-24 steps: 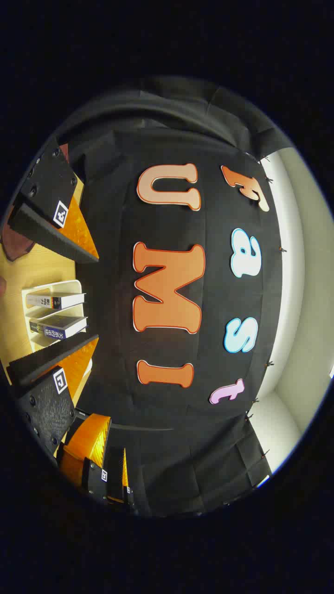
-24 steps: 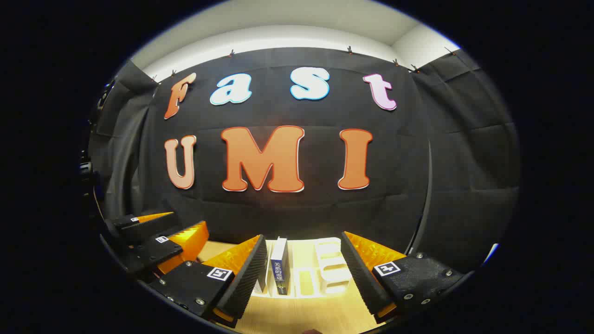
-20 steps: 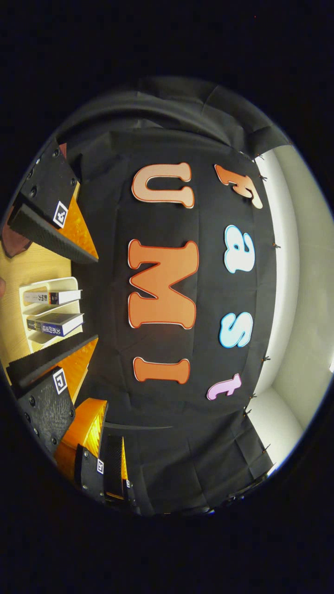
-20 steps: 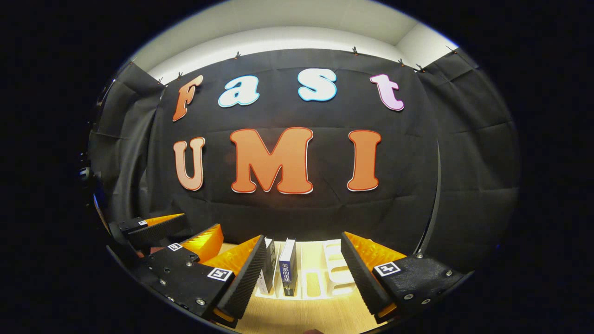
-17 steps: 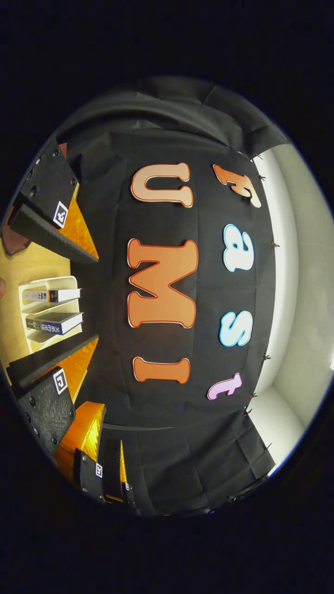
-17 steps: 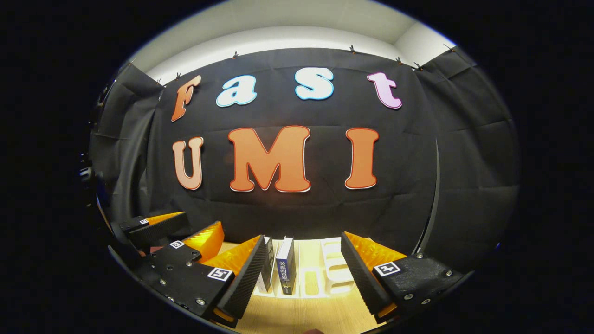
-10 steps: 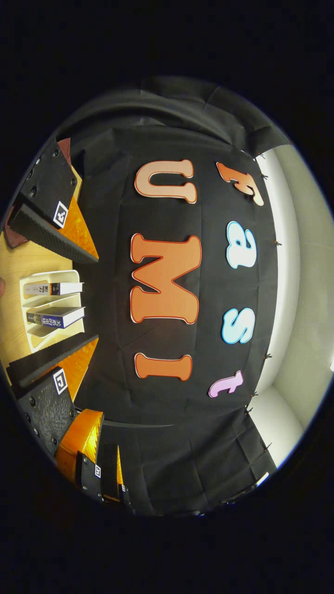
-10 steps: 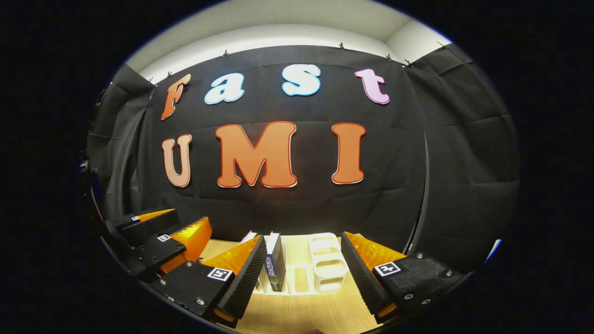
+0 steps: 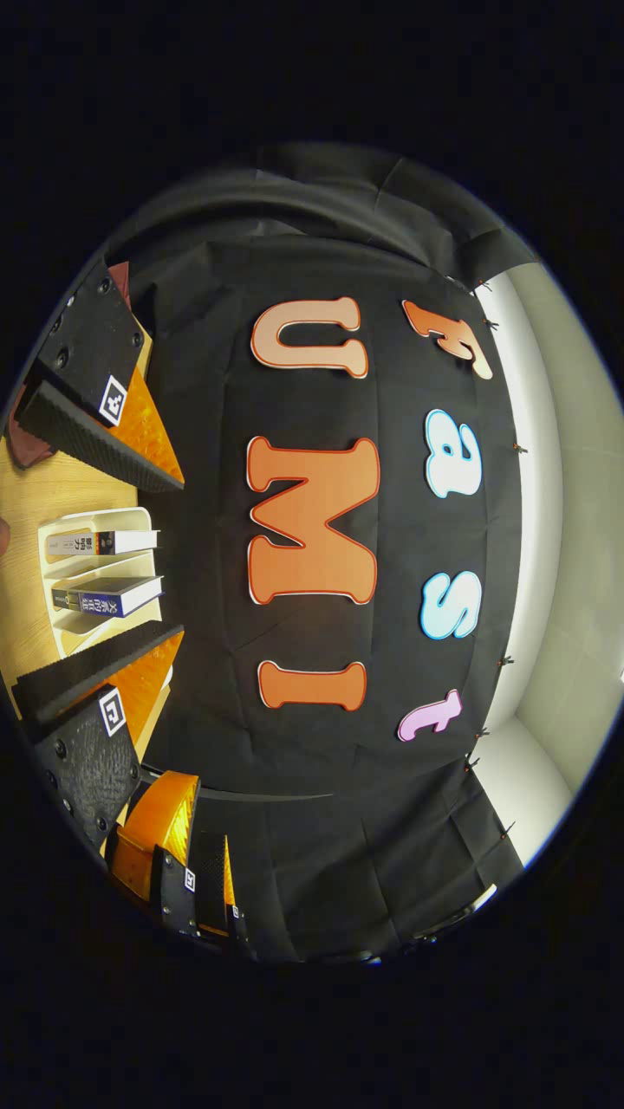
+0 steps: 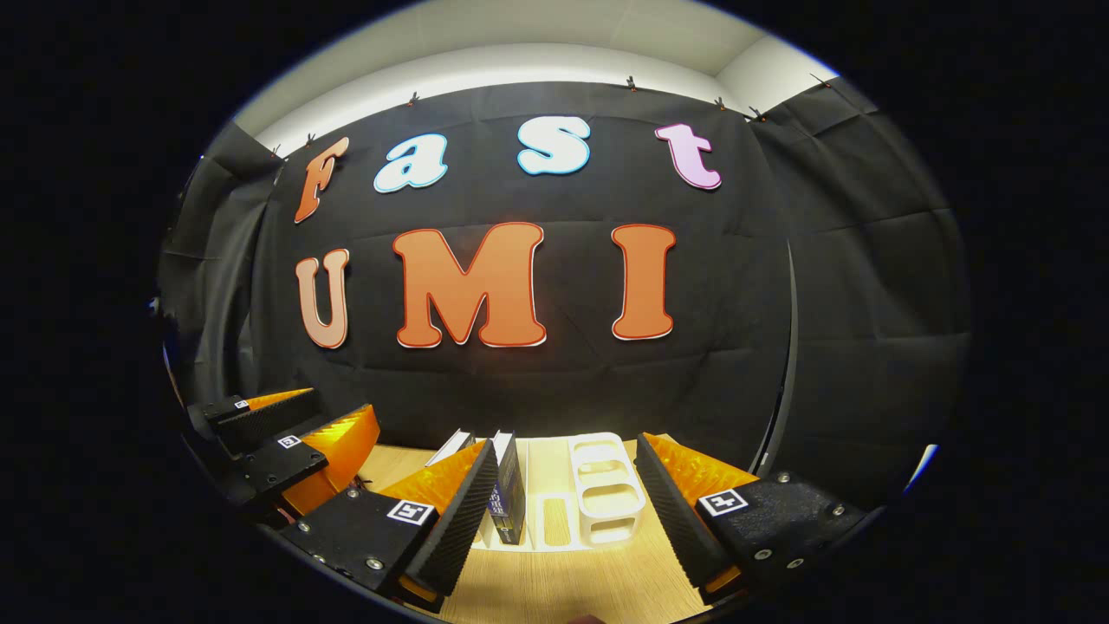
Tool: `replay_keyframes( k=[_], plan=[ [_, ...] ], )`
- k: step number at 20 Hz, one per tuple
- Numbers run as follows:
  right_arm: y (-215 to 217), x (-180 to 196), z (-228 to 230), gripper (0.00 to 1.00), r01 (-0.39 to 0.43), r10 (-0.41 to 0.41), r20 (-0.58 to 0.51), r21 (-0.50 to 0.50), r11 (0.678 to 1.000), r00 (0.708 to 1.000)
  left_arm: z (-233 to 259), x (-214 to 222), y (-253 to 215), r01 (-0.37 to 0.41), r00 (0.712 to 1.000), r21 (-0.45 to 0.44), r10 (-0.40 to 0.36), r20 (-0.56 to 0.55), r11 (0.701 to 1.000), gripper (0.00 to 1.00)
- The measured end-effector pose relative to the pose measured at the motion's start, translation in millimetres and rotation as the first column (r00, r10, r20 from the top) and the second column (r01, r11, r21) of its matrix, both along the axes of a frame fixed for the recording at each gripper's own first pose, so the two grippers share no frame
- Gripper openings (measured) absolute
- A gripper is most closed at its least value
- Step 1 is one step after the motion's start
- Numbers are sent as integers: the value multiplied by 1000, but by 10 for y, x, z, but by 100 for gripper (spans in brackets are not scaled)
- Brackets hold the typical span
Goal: Open the schoolbag, grab two books from the bookshelf and put them into the schoolbag.
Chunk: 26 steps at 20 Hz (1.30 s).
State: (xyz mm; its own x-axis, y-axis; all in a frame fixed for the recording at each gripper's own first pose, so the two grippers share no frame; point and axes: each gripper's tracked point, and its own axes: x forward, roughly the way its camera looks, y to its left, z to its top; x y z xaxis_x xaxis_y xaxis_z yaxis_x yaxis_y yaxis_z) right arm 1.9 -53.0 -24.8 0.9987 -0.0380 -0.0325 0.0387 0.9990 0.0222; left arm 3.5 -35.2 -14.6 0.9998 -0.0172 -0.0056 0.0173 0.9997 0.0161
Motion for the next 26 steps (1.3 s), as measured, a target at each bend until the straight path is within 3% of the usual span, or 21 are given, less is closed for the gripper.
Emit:
replay_keyframes(
  k=[26],
  plan=[
    [-41, -85, -161, 95, 14, -14, -41, -7, 1000, 999, -150, -77, 35, -7, 999, 6, 7, -37, 1000, 94]
  ],
)
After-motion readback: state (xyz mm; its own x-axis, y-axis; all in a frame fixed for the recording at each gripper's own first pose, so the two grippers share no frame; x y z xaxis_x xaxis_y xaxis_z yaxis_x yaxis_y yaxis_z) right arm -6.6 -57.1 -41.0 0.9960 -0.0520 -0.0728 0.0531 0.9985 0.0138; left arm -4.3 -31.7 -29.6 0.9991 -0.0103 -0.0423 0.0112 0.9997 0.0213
